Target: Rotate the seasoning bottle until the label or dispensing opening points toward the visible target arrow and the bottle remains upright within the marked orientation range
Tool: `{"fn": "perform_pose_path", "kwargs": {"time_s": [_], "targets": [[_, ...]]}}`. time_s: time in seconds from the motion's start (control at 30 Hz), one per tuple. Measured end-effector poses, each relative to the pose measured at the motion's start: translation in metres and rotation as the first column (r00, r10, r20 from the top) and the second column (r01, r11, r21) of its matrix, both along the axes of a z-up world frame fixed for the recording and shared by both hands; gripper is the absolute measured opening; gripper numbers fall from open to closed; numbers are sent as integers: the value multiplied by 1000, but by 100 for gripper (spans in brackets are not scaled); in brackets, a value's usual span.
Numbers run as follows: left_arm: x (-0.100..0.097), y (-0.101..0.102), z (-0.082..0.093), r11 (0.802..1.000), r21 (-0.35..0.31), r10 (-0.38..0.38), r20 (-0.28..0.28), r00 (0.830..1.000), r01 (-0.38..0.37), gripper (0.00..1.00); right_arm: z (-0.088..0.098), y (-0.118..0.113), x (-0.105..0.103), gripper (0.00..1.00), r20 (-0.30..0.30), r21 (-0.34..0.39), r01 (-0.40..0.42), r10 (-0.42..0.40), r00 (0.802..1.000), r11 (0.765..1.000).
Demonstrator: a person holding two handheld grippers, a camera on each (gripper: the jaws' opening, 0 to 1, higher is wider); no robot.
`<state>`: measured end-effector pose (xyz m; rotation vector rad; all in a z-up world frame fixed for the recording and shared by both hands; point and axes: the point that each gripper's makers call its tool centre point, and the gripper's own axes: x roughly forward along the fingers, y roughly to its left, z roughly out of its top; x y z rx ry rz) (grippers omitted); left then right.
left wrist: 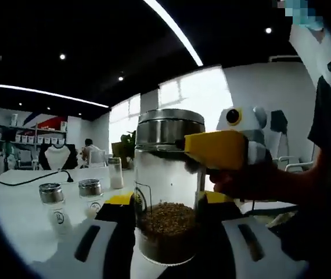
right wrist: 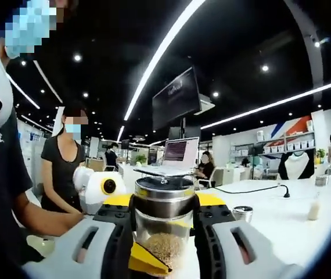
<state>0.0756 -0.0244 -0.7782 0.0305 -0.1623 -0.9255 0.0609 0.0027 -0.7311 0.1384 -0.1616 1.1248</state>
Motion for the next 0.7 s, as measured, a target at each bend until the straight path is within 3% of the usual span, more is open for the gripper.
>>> {"fn": "perform_pose_path", "kwargs": {"time_s": [0.03, 0.1, 0.23, 0.33, 0.4, 0.5, 0.57, 0.6, 0.7], "targets": [[4, 2, 1, 999, 3, 38, 4, 999, -38, 45, 0, -4, 6, 38, -34, 27, 30, -29, 999, 999], [13, 10, 0, 984, 69, 158, 58, 986, -161, 45, -2, -7, 12, 37, -54, 38, 75, -73, 996, 996], [17, 16, -1, 955, 134, 246, 142, 959, -265, 45, -4, -3, 12, 37, -38, 27, 91, -90, 995, 995], [19, 17, 0, 921, 171, 313, 209, 927, -349, 45, -2, -1, 14, 38, -47, 43, 126, -124, 991, 991], [19, 14, -1, 924, 171, 308, 198, 931, -342, 45, -2, -2, 15, 38, -56, 51, 142, -139, 989, 989], [16, 8, -9, 956, 165, 223, 133, 966, -244, 45, -6, -3, 15, 37, -51, 23, 142, -140, 989, 990], [11, 6, -4, 981, 118, 138, 123, 983, -153, 45, -3, 0, 9, 37, 31, -2, 95, -95, 995, 995], [7, 5, -3, 991, 88, 95, 88, 992, -103, 45, -2, 1, 5, 37, 45, -10, 69, -69, 997, 998], [-4, 4, 4, 999, 31, -17, 57, 998, 15, 45, 5, -1, -4, 36, 43, 18, -26, 25, 999, 1000]]}}
